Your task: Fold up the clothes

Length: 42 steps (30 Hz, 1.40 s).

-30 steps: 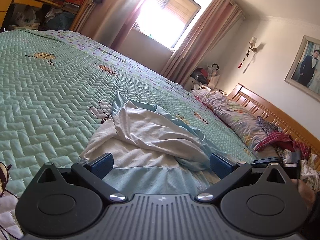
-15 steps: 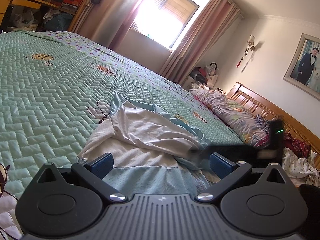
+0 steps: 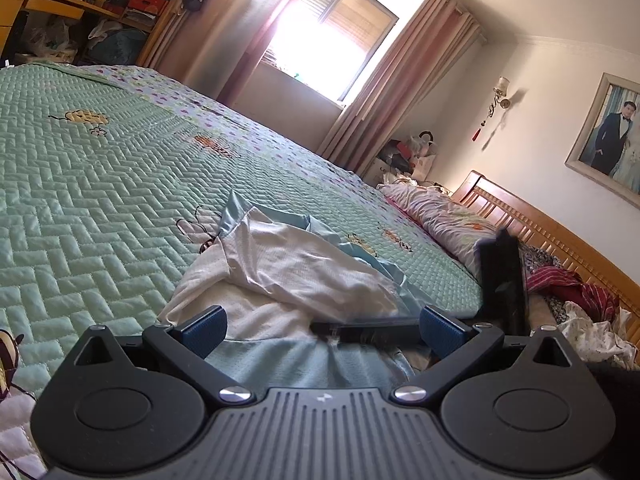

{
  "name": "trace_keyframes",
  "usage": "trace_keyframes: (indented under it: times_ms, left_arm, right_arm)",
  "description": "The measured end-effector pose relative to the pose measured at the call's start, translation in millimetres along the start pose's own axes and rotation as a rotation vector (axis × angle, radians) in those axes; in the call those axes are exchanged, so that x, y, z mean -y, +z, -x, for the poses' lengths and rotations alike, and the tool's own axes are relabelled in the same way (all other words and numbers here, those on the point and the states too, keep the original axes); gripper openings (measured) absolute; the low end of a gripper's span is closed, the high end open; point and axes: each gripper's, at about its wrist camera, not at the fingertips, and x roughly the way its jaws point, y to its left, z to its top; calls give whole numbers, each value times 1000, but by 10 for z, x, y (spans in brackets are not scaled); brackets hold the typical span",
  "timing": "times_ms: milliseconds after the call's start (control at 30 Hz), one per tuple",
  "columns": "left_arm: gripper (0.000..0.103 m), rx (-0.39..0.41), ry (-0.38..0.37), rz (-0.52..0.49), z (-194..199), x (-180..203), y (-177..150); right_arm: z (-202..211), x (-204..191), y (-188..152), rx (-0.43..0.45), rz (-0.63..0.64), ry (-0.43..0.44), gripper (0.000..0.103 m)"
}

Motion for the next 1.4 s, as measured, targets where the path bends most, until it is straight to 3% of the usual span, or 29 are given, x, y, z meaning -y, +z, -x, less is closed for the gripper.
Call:
trace_keyframes:
  times_ms: [100,200,333,467,533,667,800,933,1000,1100,1200,1267,1400]
  left_arm:
    - [102,9,-11,15,19,-13,26]
    - [102,10,-12,18,26,-23,25]
    - [102,8,-7,24,31,-41,23]
    - [102,14,-22,43,52,-55,32]
    - [102,13,-15,38,44,-51,25]
    - [102,13,-11,40,38,-55,23]
    - [102,18,-12,53,64,-71,35]
    - [102,30,-30,77,106,-104,66]
    - [102,33,-27,76,110,-109,74]
    - [102,29,-27,80,107,-121,69]
    - [102,31,-32,73,116,-113,63]
    - [102,25,-37,67,100,-104,56]
    - [102,-2,-47,39,56,-43,31]
  right_arm:
    - [263,20,21,122,-58,67,64]
    - [234,-50,156,164,8,32,70]
    - [-125,-11,164,3,-70,84,69]
    - [204,-116,126,127,-33,97,69]
    - [247,-97,239,147,-36,107,69]
    - [57,-59,446,136,-132,185,73]
    - [-232,-135,342,-1,-224,267,73]
    - [53,-215,308,136,-224,296,74]
    - [-14,-227,383,153,-243,307,79]
    - [-251,-225,400,33,-283,337,75]
    - [42,-158,308,162,-317,305,74]
    - [312,10,164,220,-389,338,75]
    - [752,288,-317,210,-494,352,75]
